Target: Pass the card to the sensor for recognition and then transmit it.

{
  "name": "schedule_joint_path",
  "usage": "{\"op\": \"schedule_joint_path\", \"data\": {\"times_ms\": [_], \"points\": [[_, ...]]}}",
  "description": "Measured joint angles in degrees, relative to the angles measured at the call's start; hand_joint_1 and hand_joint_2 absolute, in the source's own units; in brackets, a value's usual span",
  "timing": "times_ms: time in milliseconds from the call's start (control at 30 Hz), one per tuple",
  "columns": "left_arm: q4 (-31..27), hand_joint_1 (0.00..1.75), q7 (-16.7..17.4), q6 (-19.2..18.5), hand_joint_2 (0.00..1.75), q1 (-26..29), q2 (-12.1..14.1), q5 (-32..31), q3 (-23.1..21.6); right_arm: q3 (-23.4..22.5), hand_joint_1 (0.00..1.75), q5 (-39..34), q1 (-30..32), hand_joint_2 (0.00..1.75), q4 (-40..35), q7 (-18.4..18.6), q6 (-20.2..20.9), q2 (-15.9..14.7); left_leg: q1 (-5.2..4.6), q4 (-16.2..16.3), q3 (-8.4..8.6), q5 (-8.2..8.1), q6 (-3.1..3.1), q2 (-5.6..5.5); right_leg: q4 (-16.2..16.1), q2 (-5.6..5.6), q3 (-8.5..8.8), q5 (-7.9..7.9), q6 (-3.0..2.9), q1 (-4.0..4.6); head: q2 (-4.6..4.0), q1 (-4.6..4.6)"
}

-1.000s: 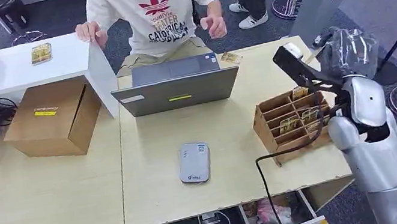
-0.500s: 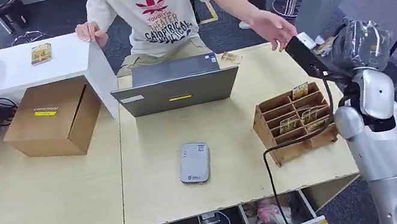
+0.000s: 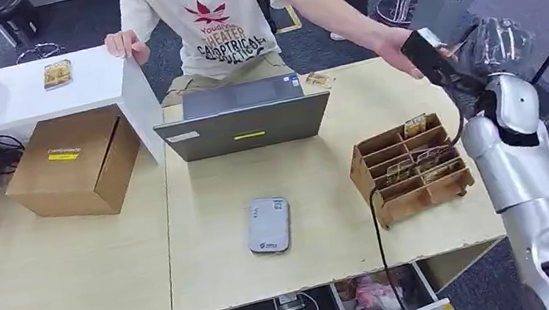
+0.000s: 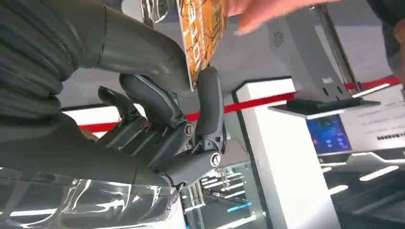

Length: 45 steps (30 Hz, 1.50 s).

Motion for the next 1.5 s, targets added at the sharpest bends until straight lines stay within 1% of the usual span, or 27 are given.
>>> {"op": "schedule_joint_path", "data": {"times_ms": [200,367,400,433,767,1100,1200,1333,1400,1500], "points": [[0.00,0.00,-0.06,0.35,0.00,-0.07,0.07,0.35,-0.15,-0.02,1.75,-0.55,-6.10,1.75,11.64,-1.25,-0.94,0.22,0.00,0.00,0.00,0.00,0.00,-0.01,0.00,-0.01,0.00,0.00,0.00,0.00,0.00,0.00],[0.00,0.00,-0.17,0.48,0.00,-0.08,0.26,0.59,-0.15,-0.02,1.75,-0.68,-8.20,1.75,16.61,-1.53,-1.49,0.87,0.01,-0.01,-0.01,0.00,0.00,-0.02,0.00,-0.01,-0.01,0.00,0.00,0.01,0.00,0.00],[0.00,0.00,-0.17,0.50,0.00,-0.08,0.30,0.64,-0.15,-0.02,0.07,-0.68,-8.42,1.75,17.19,-1.53,-1.53,1.03,0.01,-0.01,-0.01,0.00,0.00,-0.01,0.00,-0.01,-0.01,0.00,0.00,0.01,0.00,-0.02],[0.00,0.00,-0.18,0.52,0.00,-0.08,0.33,0.61,-0.15,-0.02,0.00,-0.68,-8.63,1.75,17.72,-1.53,-1.53,1.18,0.01,-0.01,-0.01,0.00,0.00,-0.01,0.01,-0.01,-0.01,0.00,0.00,0.01,0.00,0.00],[0.00,0.00,-0.18,0.59,0.00,-0.07,0.48,0.66,-0.15,-0.02,0.00,-0.13,-9.33,1.75,20.43,-1.21,-2.04,2.32,0.00,-0.01,-0.01,0.00,0.00,-0.01,0.00,-0.01,-0.01,0.00,0.00,0.01,0.00,0.00],[0.00,0.00,-0.18,0.59,0.00,-0.03,0.48,0.72,-0.15,0.15,0.00,1.62,-8.81,1.75,19.86,-1.69,-3.46,3.56,0.01,-0.01,-0.01,0.00,0.00,-0.01,0.01,-0.01,-0.01,0.00,0.00,0.02,0.00,0.00],[0.00,0.00,-0.18,0.59,0.00,0.03,0.48,0.83,-0.15,0.18,0.00,0.62,-7.55,1.75,17.77,-3.89,-5.09,4.50,0.01,-0.02,-0.01,0.00,0.00,-0.01,0.01,-0.01,-0.01,0.00,0.00,0.02,0.00,0.00],[0.00,0.00,-0.24,0.59,0.00,0.17,0.48,0.90,-0.15,0.18,0.00,-4.10,-4.18,1.75,12.46,-8.83,-6.43,6.18,0.03,-0.02,-0.01,0.00,-0.01,-0.01,0.01,-0.01,-0.02,0.00,-0.01,0.04,0.00,0.00],[0.00,0.00,-0.24,0.59,0.00,0.19,0.48,0.90,-0.15,0.15,0.00,-5.71,-2.08,1.75,9.54,-9.86,-6.89,7.04,0.04,-0.02,-0.02,0.00,-0.01,-0.04,0.01,-0.02,-0.02,-0.01,-0.01,0.04,0.00,0.00],[0.00,0.00,-0.24,0.59,0.00,0.37,0.48,0.83,-0.15,0.18,0.00,-7.08,0.83,1.75,5.89,-10.47,-7.46,8.11,0.04,-0.03,-0.02,0.00,-0.01,-0.04,0.01,-0.02,-0.02,-0.01,-0.01,0.04,0.00,0.00]]}}
